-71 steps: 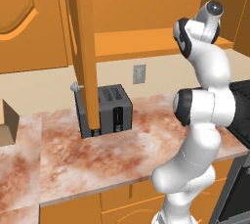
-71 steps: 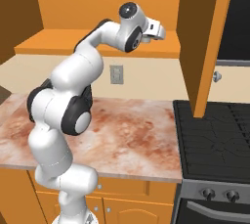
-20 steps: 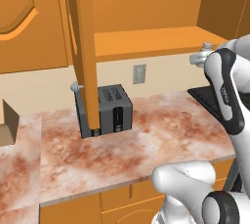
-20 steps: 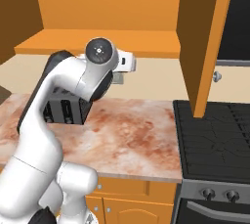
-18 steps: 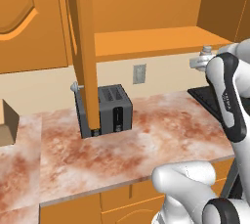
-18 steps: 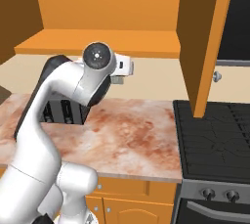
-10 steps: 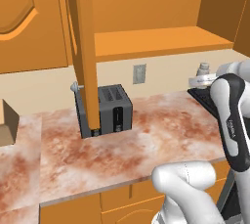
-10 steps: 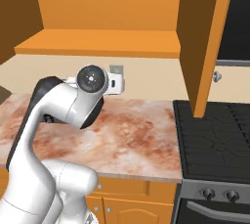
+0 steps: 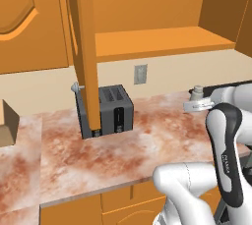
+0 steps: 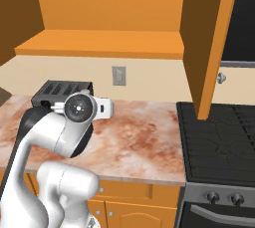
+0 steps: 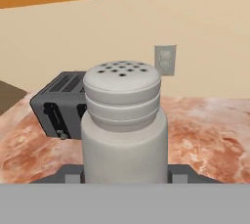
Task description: Move the ketchup and shaker from the cabinet to the dining counter.
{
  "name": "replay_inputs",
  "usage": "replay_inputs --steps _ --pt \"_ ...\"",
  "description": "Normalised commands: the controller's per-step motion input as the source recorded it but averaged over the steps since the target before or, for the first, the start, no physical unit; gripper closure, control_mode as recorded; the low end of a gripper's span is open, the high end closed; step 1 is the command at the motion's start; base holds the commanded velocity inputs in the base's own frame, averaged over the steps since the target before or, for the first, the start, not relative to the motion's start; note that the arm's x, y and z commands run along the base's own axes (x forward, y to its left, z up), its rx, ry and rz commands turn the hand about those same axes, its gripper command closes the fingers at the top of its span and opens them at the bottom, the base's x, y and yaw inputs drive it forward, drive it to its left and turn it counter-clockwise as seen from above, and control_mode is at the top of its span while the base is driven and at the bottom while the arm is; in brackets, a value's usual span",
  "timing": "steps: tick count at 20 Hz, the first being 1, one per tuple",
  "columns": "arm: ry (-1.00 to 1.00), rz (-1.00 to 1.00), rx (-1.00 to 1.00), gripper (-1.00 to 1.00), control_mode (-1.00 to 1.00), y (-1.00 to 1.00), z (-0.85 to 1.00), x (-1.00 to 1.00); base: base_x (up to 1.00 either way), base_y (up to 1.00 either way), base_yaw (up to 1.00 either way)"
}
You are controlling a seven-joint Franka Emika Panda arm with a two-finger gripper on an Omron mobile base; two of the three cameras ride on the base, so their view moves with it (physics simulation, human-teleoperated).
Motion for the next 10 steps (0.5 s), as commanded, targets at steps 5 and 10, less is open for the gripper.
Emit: replay_inputs --steps 5,10 --pt "0.01 0.00 0.01 1.00 1.00 0.04 -0.01 -0.02 0.00 0.00 0.00" --pt "0.00 0.00 0.00 1.00 1.00 0.00 0.00 0.00 -0.06 0.00 0.00"
